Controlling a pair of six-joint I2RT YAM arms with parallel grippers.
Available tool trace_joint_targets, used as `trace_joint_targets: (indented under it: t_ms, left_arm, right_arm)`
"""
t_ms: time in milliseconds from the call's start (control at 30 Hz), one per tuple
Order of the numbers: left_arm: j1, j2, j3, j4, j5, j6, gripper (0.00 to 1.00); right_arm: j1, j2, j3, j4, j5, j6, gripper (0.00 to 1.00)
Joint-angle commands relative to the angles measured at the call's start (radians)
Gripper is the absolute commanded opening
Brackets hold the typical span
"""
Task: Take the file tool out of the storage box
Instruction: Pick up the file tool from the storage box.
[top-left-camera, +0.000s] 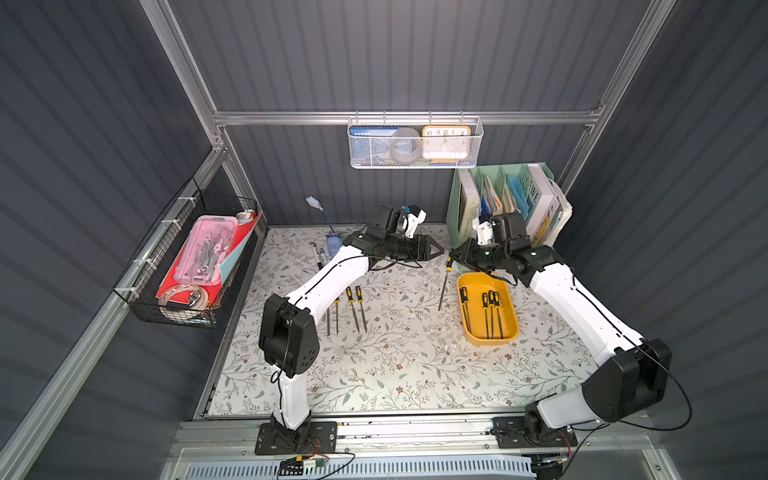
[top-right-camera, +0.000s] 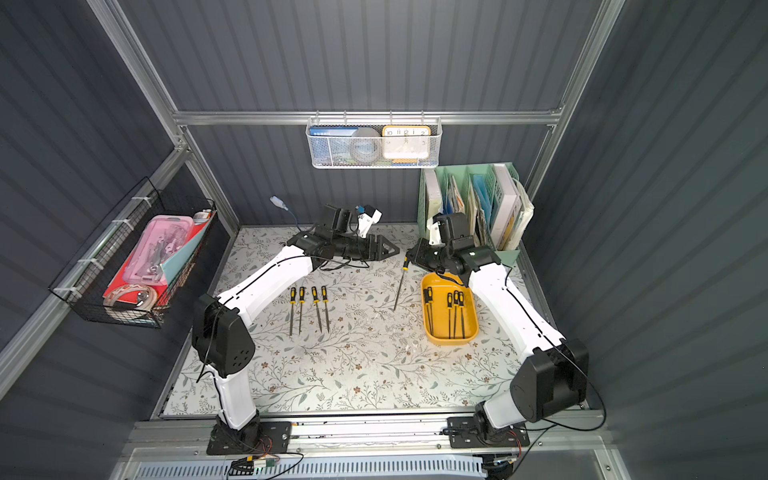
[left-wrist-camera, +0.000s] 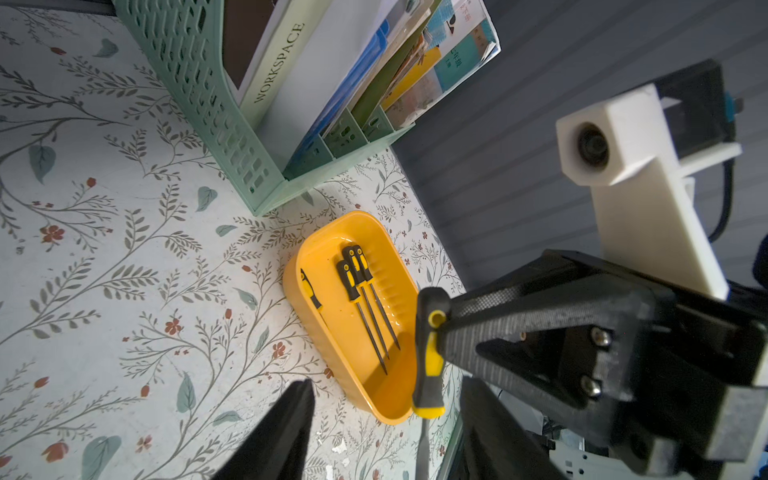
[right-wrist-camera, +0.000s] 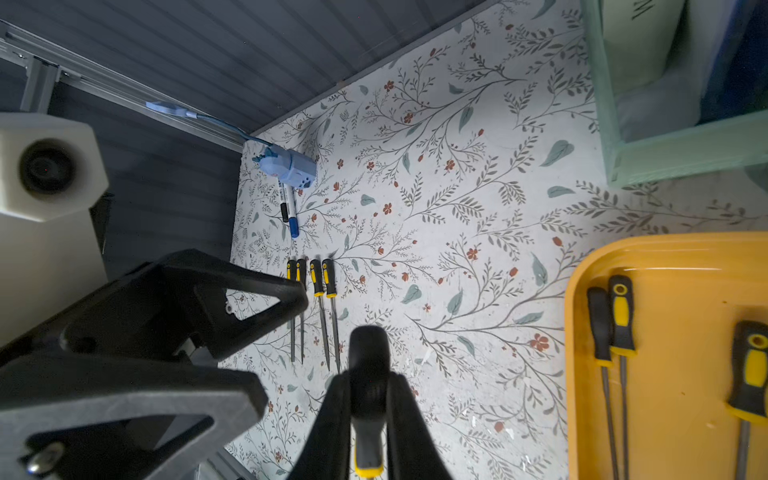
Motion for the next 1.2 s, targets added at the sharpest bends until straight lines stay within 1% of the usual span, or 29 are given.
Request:
trace_joint_targets:
  t_ms: [0,67,200,433,600,800,900,1000,1100,1167]
  left_arm:
    - [-0.019,0.019,0.025,-0.024,-0.006,0.032,0.56]
    - [-0.025,0.018,0.017,-0.019,-0.005,0.032,0.55]
    - [-0.035,0.022,0.019,-0.011,0.005,0.029,0.49]
    - [-0.051,0.025,0.016,-0.005,0.018,0.029,0.48]
    - [-0.056,0.026,0.010,-0.003,0.004,0.025,0.48]
    - [-0.058,0.034,0.022,0.004,-0.017,0.010,0.48]
    - [-0.058,0.035,0.018,0.008,-0.020,0.009,0.45]
    - [-0.057,0.038,0.016,0.007,-0.016,0.008,0.39]
    - [-0.057,0.036,0.010,0.006,-0.020,0.008,0.23]
    - [-0.057,0.034,0.008,0.003,-0.028,0.005,0.16]
  right_arm:
    - [0.002,0.014,0.020,0.032,0.024,0.039,0.00]
    - [0.002,0.016,0.026,0.041,0.026,0.048,0.00]
    - [0.003,0.019,0.030,0.053,0.027,0.065,0.00]
    - [0.002,0.027,0.043,0.097,0.033,0.074,0.00]
    - [0.006,0.045,0.074,0.104,-0.011,0.088,0.00]
    - [0.016,0.021,0.039,0.115,-0.036,0.062,0.00]
    - [0.016,0.007,0.013,0.133,-0.055,0.060,0.00]
    - [0.019,0.001,-0.002,0.157,-0.073,0.065,0.00]
    - [0.022,0.006,-0.005,0.161,-0.079,0.058,0.00]
    - [0.023,0.011,-0.008,0.161,-0.085,0.053,0.00]
